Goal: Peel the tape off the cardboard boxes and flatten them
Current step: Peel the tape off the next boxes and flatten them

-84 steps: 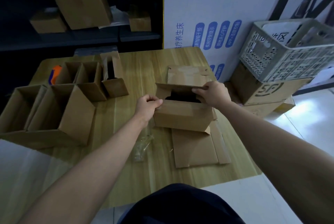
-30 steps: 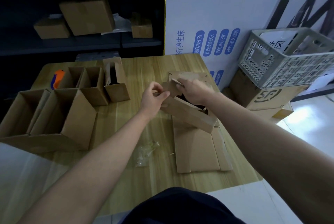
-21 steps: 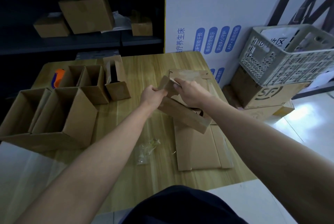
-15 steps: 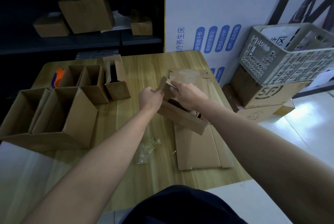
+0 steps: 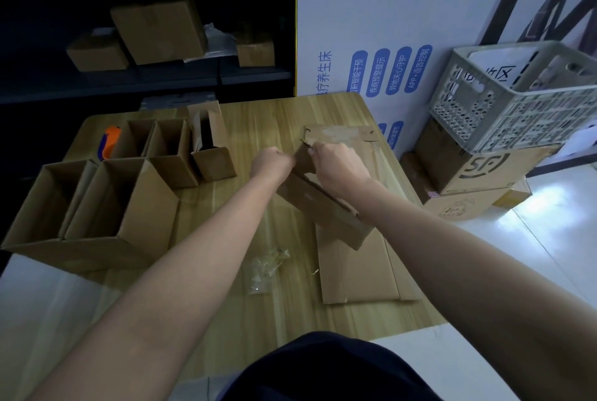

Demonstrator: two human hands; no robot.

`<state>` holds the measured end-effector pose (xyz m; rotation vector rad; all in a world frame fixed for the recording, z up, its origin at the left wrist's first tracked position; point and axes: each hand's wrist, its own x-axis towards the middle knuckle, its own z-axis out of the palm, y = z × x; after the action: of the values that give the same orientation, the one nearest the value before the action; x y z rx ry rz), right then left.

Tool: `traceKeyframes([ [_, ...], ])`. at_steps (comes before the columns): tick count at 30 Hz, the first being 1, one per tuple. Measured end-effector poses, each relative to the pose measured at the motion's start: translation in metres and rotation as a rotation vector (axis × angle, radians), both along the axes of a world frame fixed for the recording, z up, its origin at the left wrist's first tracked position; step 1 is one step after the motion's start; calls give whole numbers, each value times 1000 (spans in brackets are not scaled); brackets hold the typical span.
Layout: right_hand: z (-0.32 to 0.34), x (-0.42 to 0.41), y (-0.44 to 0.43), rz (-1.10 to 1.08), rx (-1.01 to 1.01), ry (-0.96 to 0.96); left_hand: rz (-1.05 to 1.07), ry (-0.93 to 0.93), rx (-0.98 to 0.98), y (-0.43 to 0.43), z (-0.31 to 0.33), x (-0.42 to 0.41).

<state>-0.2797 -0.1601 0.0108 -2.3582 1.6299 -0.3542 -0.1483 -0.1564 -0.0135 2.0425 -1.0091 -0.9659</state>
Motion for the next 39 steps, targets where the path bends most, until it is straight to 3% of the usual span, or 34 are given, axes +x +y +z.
traceKeyframes([
  [2, 4, -3, -2, -18, -20, -6, -38, 172, 141, 4, 5, 1],
  [4, 8, -3, -1, -4, -35, 9, -30, 301, 152, 5, 4, 2],
  [9, 13, 9, 7, 115, -179, 98, 95, 334, 46, 8, 6, 7],
  [17, 5, 3, 11, 188, -273, 63, 115, 224, -112, 9, 6, 15],
  [21, 0, -10, 8, 184, -277, 91, 43, 168, -96, 10, 8, 14],
  [28, -2, -7, 11, 247, -226, 68, 150, 33, -125, 16, 3, 5],
  [39, -6, -6, 13, 222, -230, 89, 178, -4, -105, 10, -1, 3],
])
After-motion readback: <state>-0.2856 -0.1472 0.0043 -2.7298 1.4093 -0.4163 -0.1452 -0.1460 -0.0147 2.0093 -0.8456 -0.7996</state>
